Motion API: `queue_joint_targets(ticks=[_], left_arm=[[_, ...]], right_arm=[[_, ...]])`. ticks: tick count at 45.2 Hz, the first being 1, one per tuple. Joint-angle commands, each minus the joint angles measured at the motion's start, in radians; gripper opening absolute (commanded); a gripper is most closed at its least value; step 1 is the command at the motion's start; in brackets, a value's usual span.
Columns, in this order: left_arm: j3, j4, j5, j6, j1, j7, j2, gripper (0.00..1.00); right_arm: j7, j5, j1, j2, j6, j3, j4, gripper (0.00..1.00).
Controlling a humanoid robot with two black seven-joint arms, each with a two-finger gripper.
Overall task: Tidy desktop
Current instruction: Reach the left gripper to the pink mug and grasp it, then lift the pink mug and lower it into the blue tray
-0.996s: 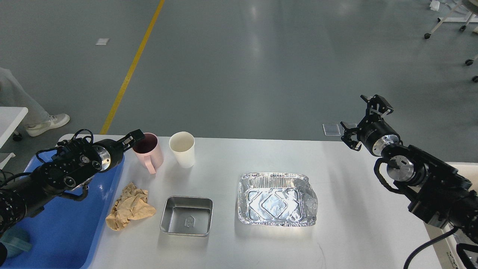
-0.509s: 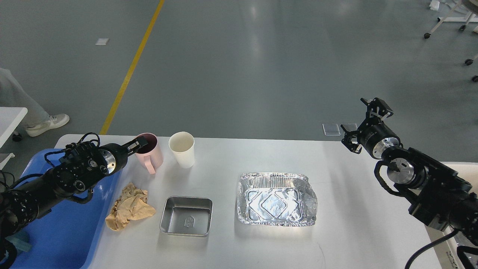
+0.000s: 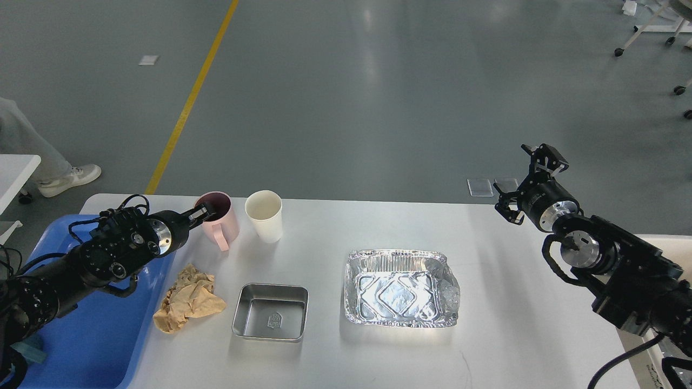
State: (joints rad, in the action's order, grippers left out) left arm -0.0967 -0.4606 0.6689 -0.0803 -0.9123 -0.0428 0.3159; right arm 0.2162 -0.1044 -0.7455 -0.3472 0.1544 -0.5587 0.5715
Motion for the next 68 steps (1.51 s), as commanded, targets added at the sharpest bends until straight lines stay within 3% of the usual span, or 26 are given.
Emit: queue_joint_targets(ticks=[1,12,21,39,44,56,68], left_arm=[[0.000,-0.004,-0.002,-0.012,0.001,0.000,0.000,0.32],[0.000,-0.009,-0.003,-0.056,-0.010,-0.014,0.008,0.12],[0.000,-0.009,-0.005,-0.084,-0.011,-0.035,0.020,0.04],[0.000,-0.009,-0.003,-0.116,-0.011,-0.046,0.032,0.00],[0.008,-0.015,-0.005,-0.151,-0.013,-0.068,0.069,0.00],[0.049,-0.167,-0.012,-0.272,-0.036,-0.140,0.241,0.01],[0.124,-0.475,-0.012,-0.282,-0.046,-0.131,0.503,0.01]], right_arm=[[0.000,0.000,0.000,-0.001,0.001,0.000,-0.001,1.00],[0.000,0.002,0.001,-0.007,0.001,0.000,-0.001,1.00],[0.000,0.002,0.000,-0.007,-0.001,0.000,-0.001,1.00],[0.000,0.026,0.000,-0.007,-0.001,0.000,-0.002,1.00],[0.000,0.026,0.000,-0.007,-0.001,0.000,-0.002,1.00],[0.000,0.026,-0.002,-0.006,-0.001,0.000,-0.002,1.00],[0.000,0.026,-0.003,-0.003,-0.001,0.000,-0.001,1.00]])
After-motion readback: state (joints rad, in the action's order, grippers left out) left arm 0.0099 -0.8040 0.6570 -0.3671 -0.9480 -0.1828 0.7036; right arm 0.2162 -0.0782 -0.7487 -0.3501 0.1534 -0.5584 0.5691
